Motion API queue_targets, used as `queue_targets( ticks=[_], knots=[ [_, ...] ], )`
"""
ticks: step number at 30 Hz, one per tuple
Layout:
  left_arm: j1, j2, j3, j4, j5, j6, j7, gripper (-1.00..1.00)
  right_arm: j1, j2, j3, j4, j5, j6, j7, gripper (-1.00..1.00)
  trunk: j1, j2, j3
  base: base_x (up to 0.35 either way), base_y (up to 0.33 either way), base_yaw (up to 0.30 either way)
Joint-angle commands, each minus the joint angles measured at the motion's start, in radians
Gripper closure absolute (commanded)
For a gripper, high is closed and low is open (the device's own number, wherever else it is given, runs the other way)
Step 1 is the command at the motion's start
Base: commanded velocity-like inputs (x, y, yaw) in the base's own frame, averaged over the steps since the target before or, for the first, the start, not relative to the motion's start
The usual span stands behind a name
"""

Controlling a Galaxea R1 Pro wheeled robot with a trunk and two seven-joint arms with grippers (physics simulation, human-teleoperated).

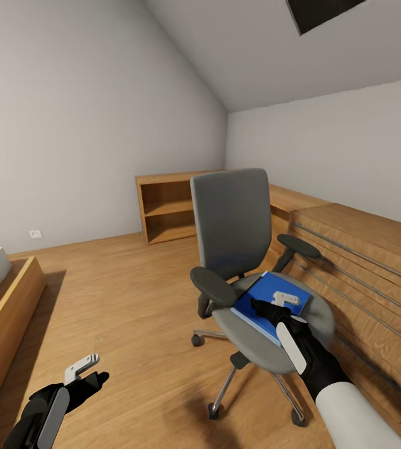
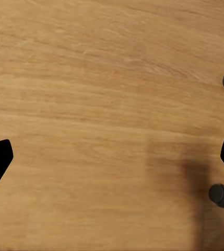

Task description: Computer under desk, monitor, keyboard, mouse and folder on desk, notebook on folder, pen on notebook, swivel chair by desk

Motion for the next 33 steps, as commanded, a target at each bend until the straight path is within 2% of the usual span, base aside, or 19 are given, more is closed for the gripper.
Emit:
queue_targets(
  ticks=[1,3,28,33],
  knots=[
    [0.0,0.0,0.0,-0.002,0.011,0.005,0.008,-1.0,0.0,-0.002,0.005,0.028,-0.012,0.004,-0.011,-1.0,0.0,0.0,-0.001,-0.012,0.0,0.0],
    [0.0,0.0,0.0,-0.002,0.011,0.005,0.008,-1.0,0.0,-0.002,0.005,0.028,-0.012,0.004,-0.011,-1.0,0.0,0.0,-0.001,-0.007,0.0,0.0],
    [0.0,0.0,0.0,-0.001,0.011,0.005,0.008,-1.0,0.0,-0.003,0.005,0.028,-0.012,0.004,-0.011,-1.0,-0.096,0.175,0.077,0.0,0.0,0.0],
    [0.0,0.0,0.0,0.0,0.011,0.005,0.008,-1.0,0.0,-0.003,0.005,0.028,-0.012,0.004,-0.011,-1.0,-0.096,0.175,0.077,0.0,0.0,0.0]
  ],
)
